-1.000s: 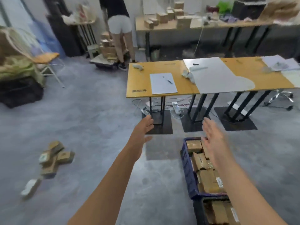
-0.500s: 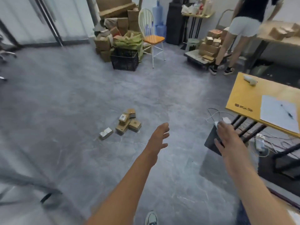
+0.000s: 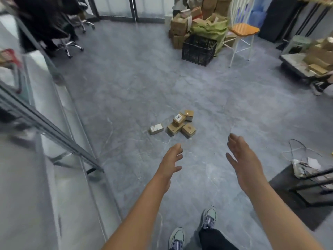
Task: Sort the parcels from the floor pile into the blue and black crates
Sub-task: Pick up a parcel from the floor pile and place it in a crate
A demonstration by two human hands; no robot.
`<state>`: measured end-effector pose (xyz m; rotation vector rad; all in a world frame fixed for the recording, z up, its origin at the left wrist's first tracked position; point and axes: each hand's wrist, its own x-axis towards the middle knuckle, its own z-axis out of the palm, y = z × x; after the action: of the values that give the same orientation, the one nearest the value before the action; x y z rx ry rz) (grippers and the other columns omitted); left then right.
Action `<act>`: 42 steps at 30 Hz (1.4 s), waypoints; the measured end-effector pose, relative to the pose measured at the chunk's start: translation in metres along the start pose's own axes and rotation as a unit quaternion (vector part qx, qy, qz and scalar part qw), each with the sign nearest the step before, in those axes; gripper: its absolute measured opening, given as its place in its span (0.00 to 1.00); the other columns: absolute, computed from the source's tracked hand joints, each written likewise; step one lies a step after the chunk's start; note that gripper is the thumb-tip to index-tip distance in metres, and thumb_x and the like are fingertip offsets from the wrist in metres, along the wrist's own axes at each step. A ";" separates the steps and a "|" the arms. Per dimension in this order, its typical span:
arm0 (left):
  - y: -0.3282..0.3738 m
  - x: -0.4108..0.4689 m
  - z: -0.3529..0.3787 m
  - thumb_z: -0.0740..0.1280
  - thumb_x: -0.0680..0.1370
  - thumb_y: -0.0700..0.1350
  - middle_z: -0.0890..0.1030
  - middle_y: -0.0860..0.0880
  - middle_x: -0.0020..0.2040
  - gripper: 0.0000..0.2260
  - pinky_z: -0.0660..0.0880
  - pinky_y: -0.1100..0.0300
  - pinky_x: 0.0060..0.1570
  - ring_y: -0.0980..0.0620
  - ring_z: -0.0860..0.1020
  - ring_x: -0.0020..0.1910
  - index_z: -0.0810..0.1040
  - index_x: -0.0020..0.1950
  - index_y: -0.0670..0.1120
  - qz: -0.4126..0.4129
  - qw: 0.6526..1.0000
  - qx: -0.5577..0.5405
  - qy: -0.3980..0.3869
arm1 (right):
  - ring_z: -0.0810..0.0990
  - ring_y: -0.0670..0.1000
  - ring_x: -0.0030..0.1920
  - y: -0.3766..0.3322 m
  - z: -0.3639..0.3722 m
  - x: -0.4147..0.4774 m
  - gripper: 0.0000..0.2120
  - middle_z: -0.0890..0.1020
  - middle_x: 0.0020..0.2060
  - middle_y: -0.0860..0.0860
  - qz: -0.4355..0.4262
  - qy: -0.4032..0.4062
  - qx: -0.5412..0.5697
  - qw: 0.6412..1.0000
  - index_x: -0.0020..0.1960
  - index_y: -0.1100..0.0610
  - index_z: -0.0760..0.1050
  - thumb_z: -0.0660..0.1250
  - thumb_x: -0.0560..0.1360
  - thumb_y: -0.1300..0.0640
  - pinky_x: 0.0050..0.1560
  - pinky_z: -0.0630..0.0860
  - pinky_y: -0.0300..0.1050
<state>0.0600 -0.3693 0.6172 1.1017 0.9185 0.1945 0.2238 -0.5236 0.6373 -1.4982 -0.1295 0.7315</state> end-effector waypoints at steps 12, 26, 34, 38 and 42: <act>0.020 0.081 0.052 0.58 0.84 0.61 0.75 0.52 0.72 0.22 0.74 0.48 0.67 0.53 0.75 0.69 0.70 0.74 0.53 -0.036 0.997 -0.016 0.073 | 0.71 0.45 0.74 -0.019 -0.030 0.117 0.24 0.74 0.75 0.45 0.060 -0.062 -0.019 0.996 0.78 0.50 0.71 0.59 0.85 0.42 0.77 0.67 0.54; 0.048 0.168 0.091 0.58 0.84 0.62 0.76 0.50 0.72 0.23 0.76 0.50 0.63 0.52 0.76 0.68 0.71 0.74 0.51 -0.081 0.985 -0.074 0.133 | 0.69 0.47 0.77 -0.033 -0.025 0.242 0.27 0.71 0.77 0.46 0.099 -0.142 -0.075 0.982 0.80 0.49 0.67 0.55 0.86 0.39 0.79 0.65 0.56; 0.066 0.262 0.062 0.58 0.84 0.61 0.77 0.50 0.71 0.23 0.75 0.49 0.65 0.52 0.76 0.67 0.71 0.75 0.50 -0.120 0.976 -0.112 0.143 | 0.70 0.46 0.76 -0.036 0.036 0.329 0.27 0.72 0.76 0.45 0.124 -0.152 -0.109 0.975 0.80 0.48 0.68 0.56 0.85 0.38 0.79 0.64 0.56; 0.080 0.318 0.030 0.57 0.84 0.61 0.77 0.50 0.71 0.23 0.73 0.47 0.68 0.52 0.76 0.67 0.72 0.74 0.50 -0.142 0.970 -0.122 0.155 | 0.69 0.47 0.76 -0.034 0.080 0.377 0.28 0.70 0.77 0.46 0.148 -0.160 -0.134 0.967 0.80 0.47 0.67 0.56 0.84 0.37 0.79 0.64 0.55; 0.093 0.367 -0.011 0.57 0.85 0.59 0.76 0.49 0.71 0.23 0.71 0.47 0.68 0.51 0.75 0.68 0.71 0.75 0.49 -0.166 0.962 -0.129 0.176 | 0.69 0.49 0.76 -0.030 0.127 0.420 0.28 0.71 0.77 0.46 0.179 -0.158 -0.153 0.959 0.80 0.48 0.67 0.56 0.84 0.37 0.79 0.65 0.55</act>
<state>0.3107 -0.1132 0.4948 0.6676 1.3414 0.2289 0.4989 -0.1975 0.5301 -1.7109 -0.2237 1.2904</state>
